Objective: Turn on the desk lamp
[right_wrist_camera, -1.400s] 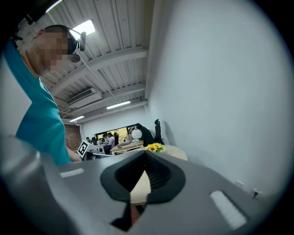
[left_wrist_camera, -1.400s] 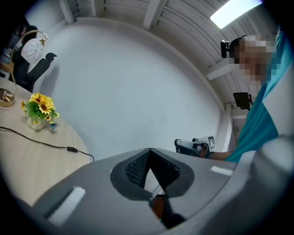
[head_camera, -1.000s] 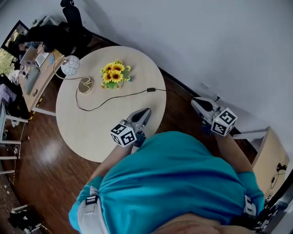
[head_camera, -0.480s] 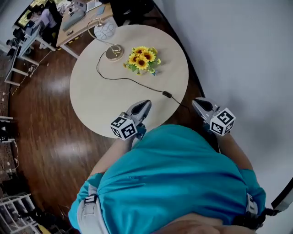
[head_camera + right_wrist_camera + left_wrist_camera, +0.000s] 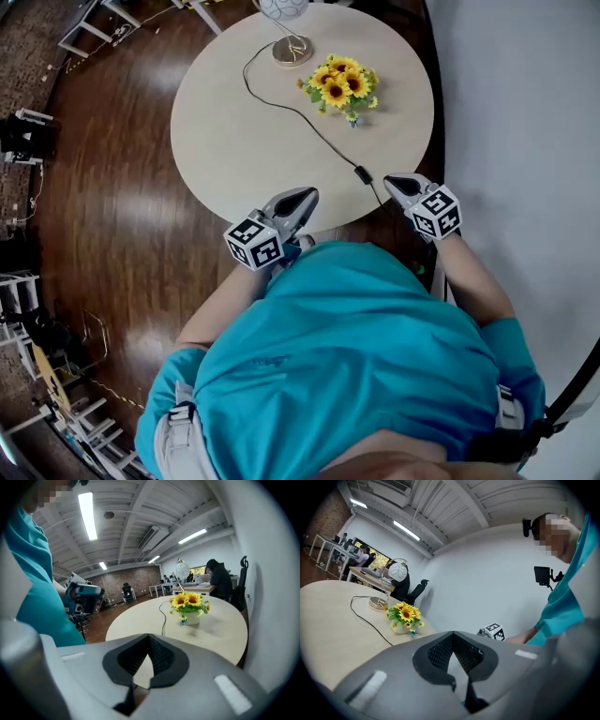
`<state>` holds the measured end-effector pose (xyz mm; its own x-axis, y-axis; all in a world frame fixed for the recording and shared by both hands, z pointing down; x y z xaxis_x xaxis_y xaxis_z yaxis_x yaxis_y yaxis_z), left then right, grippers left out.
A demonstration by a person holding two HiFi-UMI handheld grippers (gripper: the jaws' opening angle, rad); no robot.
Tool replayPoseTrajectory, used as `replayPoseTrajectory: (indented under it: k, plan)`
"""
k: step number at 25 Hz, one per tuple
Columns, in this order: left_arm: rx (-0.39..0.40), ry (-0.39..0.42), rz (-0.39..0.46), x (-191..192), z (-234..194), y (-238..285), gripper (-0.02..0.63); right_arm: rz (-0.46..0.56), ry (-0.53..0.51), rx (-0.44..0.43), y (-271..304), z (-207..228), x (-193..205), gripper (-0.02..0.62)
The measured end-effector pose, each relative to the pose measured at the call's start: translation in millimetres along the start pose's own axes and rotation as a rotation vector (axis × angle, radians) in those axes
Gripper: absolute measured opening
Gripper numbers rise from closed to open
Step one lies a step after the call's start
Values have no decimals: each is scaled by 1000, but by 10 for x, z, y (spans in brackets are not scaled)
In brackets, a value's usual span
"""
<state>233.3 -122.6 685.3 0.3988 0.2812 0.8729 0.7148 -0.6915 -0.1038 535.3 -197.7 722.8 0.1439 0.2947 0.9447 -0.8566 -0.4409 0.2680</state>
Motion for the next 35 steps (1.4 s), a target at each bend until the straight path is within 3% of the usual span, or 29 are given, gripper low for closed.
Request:
replayPoseTrajectory:
  k: [8, 15, 21, 27, 35]
  plan:
    - [-35, -29, -13, 97, -661, -250, 20, -234, 22, 28, 1058, 450, 945, 2]
    - [-57, -55, -31, 329, -984, -413, 20, -293, 57, 61, 1433, 627, 1485, 2]
    - [-72, -63, -34, 383, -1080, -498, 20, -341, 37, 111, 1574, 717, 1680, 2]
    - [-83, -69, -36, 402, -1108, -536, 20, -367, 39, 107, 1622, 697, 1753, 3]
    - [-75, -70, -40, 352, -1075, -483, 20, -339, 89, 113, 1562, 711, 1783, 3]
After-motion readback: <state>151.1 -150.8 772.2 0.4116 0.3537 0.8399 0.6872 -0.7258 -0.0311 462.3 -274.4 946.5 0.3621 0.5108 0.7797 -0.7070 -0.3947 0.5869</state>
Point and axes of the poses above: the fingertips, and each gripper's own axes: y forward along the fingers, z to its right, x out of its underside, the point moved 10 cm from there along -y, backward along the fingers, and after that the axes turned 9 degrees about z, right-handed, at the moved point
